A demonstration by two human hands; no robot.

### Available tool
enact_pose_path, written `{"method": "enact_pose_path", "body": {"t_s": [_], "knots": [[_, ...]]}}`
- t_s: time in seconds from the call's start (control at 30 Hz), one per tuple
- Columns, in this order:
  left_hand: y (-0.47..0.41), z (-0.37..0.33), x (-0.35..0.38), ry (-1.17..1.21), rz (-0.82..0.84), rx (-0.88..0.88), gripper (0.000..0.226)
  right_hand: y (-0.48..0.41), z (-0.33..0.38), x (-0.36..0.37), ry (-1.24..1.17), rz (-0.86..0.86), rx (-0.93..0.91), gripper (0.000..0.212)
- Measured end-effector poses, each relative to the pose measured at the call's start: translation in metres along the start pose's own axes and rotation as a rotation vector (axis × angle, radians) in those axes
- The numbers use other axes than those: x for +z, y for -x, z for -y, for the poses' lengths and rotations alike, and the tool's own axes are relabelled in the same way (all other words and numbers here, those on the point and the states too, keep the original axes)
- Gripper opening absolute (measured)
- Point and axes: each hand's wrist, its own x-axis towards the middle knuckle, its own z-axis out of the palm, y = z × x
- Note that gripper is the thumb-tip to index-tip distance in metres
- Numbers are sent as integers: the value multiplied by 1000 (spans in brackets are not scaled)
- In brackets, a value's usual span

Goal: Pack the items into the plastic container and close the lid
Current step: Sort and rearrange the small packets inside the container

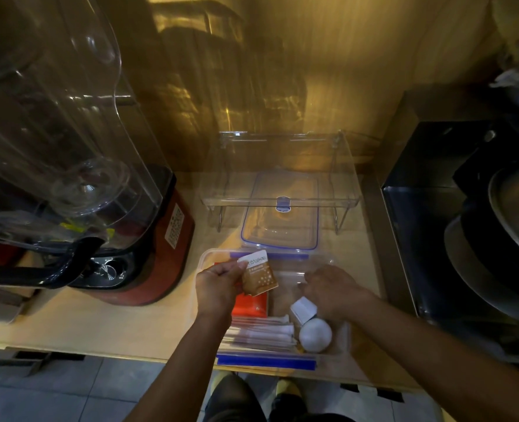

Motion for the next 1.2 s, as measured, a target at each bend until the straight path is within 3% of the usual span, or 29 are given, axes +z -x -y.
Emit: {"method": "enact_pose_path", "body": {"t_s": [0.23,0.47,0.53,0.67,0.73,0.93,1.03,1.13,1.2], "knots": [[2,2,-6,28,12,4,7,-18,12,10,-233,-96,180,33],[2,3,-6,2,18,47,7,-19,12,9,-228,-280,213,33],[2,2,-5,-11,24,69,8,-10,10,2,-212,-245,89,24],[1,1,0,-7,21,75,9,7,8,-12,-217,176,-63,38],[1,2,3,-20,25,78,10,9,15,-8,-201,269,-88,33],[4,-1,7,-33,48,100,13,3,30,22,-106,115,-27,32],[4,-5,4,-1,45,117,13,-2,27,19,-230,109,5,27],[4,-5,-3,9,26,132,12,-5,19,9,-395,29,96,48],[5,-3,-6,12,24,135,13,-7,18,2,-511,-2,115,48]]}}
